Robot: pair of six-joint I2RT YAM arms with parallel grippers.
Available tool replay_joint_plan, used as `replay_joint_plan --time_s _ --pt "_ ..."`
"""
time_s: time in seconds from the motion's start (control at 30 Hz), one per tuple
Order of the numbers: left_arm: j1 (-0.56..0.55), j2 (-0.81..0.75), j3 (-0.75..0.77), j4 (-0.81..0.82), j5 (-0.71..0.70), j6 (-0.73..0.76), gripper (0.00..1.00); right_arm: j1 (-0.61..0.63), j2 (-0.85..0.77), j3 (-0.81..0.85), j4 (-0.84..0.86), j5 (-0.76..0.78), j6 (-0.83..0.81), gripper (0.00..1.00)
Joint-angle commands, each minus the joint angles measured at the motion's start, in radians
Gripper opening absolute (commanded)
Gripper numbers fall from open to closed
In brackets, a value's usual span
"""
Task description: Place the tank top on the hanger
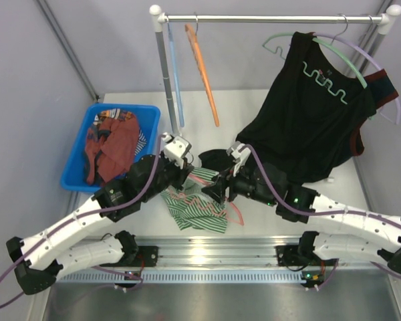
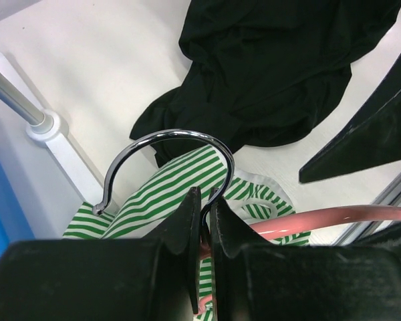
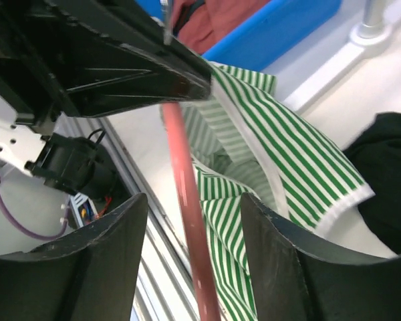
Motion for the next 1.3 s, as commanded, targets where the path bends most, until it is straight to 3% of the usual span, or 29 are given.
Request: replay_joint_plan --time_s 0.0,0.13,0.27,0.4,0.53,0.67,0.87,1.27 --pt "-0.004 -0.04 0.03 0.043 -0.02 0.021 0.0 0.014 -0.065 0.039 -0.074 0.132 0.066 0.59" --pt "-0.004 -0.055 0.031 0.036 -0.018 0.03 0.0 0.002 -0.158 0.038 -0.237 0.36 0.175 0.62" --pt "-0.004 -0.065 0.03 0.029 -0.006 0.035 0.0 -0.128 -0.185 0.01 -0.323 0.269 0.25 0.52" --pt "-0.004 -0.074 0.027 0.029 0.002 0.032 0.0 -0.283 -0.15 -0.129 -0.233 -0.009 0.282 0.37" --pt "-0.004 -0.08 0.034 0.027 0.008 0.031 0.0 -0.308 -0.105 -0.208 -0.07 -0.199 0.255 0.31" --pt "-0.004 -0.081 0.048 0.027 0.012 0.031 0.0 -0.308 -0.061 -0.237 -0.015 -0.259 0.241 0.33" --pt "-0.004 -0.088 0.06 0.021 0.008 0.031 0.0 -0.308 -0.031 -0.32 0.094 -0.281 0.262 0.46" --pt "-0.004 -0.081 0.08 0.02 0.0 0.029 0.0 -0.313 0.108 -0.413 0.362 -0.353 0.35 0.39"
